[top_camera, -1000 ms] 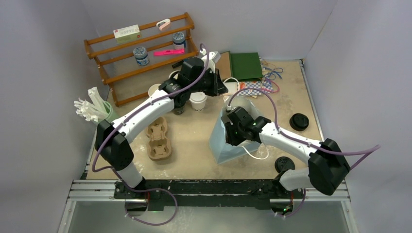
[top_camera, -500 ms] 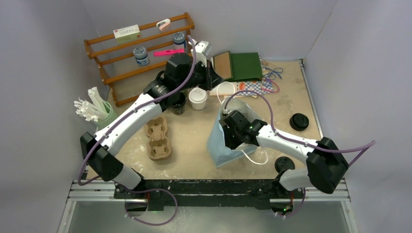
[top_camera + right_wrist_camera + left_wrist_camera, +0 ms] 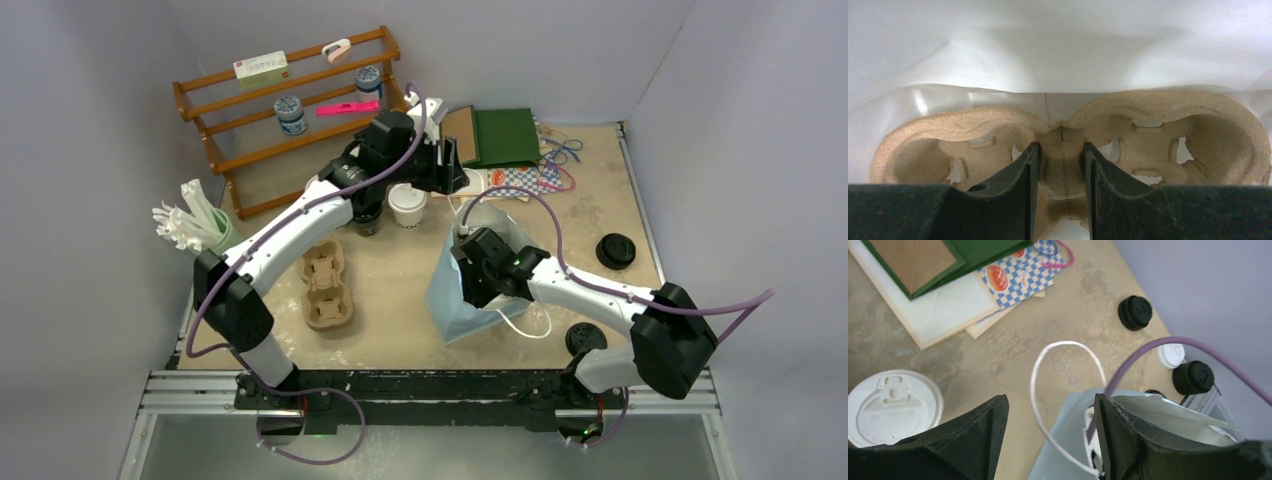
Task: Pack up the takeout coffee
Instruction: Place the cup tray in the takeout bag.
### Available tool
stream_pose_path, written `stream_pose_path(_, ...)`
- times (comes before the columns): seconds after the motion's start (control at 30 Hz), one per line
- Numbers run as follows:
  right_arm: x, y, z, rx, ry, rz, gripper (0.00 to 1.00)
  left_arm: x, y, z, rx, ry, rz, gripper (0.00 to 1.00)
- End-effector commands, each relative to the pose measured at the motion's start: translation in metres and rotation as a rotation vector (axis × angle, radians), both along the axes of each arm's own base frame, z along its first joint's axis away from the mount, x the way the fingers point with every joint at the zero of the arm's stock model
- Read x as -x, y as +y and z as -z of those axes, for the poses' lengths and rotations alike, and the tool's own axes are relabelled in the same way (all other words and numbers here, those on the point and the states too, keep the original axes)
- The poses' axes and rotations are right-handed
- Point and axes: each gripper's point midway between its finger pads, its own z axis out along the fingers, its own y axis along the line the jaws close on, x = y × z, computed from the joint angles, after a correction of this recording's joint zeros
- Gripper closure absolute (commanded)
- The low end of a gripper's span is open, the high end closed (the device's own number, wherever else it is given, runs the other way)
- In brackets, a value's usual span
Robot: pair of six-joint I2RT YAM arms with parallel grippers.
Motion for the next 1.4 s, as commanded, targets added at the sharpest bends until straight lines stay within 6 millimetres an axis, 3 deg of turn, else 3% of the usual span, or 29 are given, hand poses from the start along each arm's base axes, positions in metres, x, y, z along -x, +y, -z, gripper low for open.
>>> stream_pose_path(0.0,0.013,0.0,0.008,0.004,0.057,-0.008,0.86,-0.011,0.004,0.009,-0.029,0.026,-0.027,0.34)
stream_pose_path(0.1,0.012,0.001,0.007,0.004,0.056,-0.008,0.86,-0.013,-0.003,0.019,-0.015,0.058,0.004,0.39)
stream_pose_path(0.2,0.013,0.0,0.01,0.011,0.064,-0.007,0.86,-0.013,-0.012,0.025,-0.004,0.077,0.049,0.5)
stream_pose_path(0.23,0.014,-0.001,0.011,0.012,0.067,-0.006,0.86,-0.013,-0.016,0.027,-0.002,0.077,0.065,0.57)
stream_pose_path(0.33,0.015,-0.002,0.012,0.017,0.076,-0.002,0.87,-0.015,-0.02,0.019,-0.001,0.038,0.1,0.97)
stream_pose_path(0.37,0.016,-0.002,0.013,0.018,0.079,0.001,0.86,-0.017,-0.018,0.013,-0.005,0.016,0.098,1.0)
stream_pose_path(0.57,0.021,-0.001,0.018,0.003,0.093,0.013,0.86,-0.019,0.004,-0.04,0.001,-0.164,0.027,1.0)
stream_pose_path(0.7,0.023,0.002,0.022,0.012,0.102,0.004,0.86,-0.01,0.004,-0.062,0.037,-0.201,0.049,1.0)
stream_pose_path(1.07,0.027,0.004,0.049,0.055,0.135,0.004,0.85,0.021,0.011,-0.078,0.102,-0.192,0.108,1.0)
stream_pose_path(1.37,0.037,0.001,0.075,0.068,0.191,0.02,0.84,0.028,0.022,-0.087,0.082,-0.205,0.087,1.0)
